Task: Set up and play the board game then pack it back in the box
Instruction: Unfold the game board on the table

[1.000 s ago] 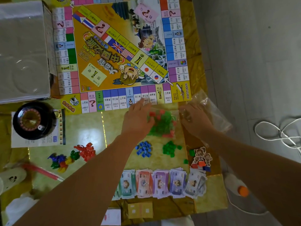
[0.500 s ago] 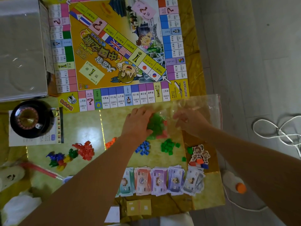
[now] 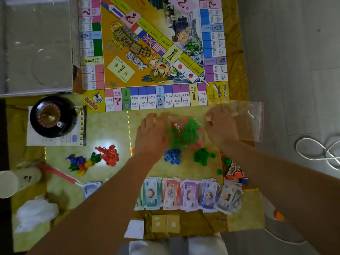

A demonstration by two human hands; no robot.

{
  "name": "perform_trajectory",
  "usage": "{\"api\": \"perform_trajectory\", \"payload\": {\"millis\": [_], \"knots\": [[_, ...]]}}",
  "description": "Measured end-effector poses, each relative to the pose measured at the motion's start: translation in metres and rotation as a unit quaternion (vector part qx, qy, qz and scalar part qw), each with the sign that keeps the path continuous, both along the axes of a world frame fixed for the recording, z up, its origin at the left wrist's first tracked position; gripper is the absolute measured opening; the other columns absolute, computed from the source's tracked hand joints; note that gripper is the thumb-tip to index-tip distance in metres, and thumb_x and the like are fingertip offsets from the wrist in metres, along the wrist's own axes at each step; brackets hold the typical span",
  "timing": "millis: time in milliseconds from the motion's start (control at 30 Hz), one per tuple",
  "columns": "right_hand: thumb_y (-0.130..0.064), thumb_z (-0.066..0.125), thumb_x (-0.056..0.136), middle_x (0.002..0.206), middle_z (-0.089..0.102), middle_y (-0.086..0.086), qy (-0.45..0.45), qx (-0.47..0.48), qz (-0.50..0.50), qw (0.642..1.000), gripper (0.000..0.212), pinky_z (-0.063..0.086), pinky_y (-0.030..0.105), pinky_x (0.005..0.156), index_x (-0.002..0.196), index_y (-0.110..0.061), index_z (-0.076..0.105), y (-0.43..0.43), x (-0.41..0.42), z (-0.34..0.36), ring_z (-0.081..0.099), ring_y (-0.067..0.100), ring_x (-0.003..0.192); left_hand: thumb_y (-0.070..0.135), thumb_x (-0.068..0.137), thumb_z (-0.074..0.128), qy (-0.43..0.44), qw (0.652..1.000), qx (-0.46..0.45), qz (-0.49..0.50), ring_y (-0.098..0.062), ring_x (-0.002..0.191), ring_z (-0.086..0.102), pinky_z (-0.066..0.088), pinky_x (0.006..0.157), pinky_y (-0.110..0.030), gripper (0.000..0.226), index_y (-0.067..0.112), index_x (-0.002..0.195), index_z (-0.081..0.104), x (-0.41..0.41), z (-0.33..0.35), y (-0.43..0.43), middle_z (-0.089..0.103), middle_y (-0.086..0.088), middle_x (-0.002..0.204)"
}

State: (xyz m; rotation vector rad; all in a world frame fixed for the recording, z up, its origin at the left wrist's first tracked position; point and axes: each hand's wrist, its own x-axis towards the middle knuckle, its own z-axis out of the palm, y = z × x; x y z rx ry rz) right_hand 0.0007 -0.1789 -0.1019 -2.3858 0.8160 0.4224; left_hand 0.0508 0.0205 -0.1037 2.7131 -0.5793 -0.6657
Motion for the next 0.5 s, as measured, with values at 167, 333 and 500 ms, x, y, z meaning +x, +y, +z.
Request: {"api": "perform_trajectory", "payload": {"millis": [167,333,500], "knots": [[-0.011,0.053,0.094,0.077,0.060,-0.010,-0.063,0.130,-0.004,0.990,0.010,0.054,0.027,0.065,0.096,-0.019,0.060,0.033,-0.015,0.013,0.060,0.008,0.066,0.012,0.087,0.054,0.001,0.999,0.012,0.048,-0.027,0.104,0.050,0.045,0.086,-0.037,0.035,0.012,0.122,0.055,-0.014,0.004,0.045,0.049,-0.010,0.115],[-0.014,0.059,0.091,0.066,0.058,-0.012,-0.033,0.189,0.077,0.978,0.005,0.042,0.014,0.058,0.089,-0.015,0.064,0.094,-0.041,0.011,0.051,0.000,0.058,0.018,0.092,0.050,0.073,0.994,0.029,0.071,-0.022,0.083,0.060,0.047,0.067,-0.032,0.016,0.019,0.102,0.062,-0.034,0.013,0.090,0.062,-0.003,0.095],[-0.015,0.053,0.094,0.069,0.052,-0.010,0.065,0.166,0.173,0.969,0.011,0.041,0.019,0.053,0.102,-0.014,0.060,0.153,-0.066,0.015,0.053,0.010,0.062,0.025,0.094,0.051,0.091,0.990,0.062,0.093,-0.022,0.085,0.063,0.049,0.069,-0.032,0.014,0.022,0.097,0.064,-0.063,0.019,0.149,0.068,0.001,0.090]]}}
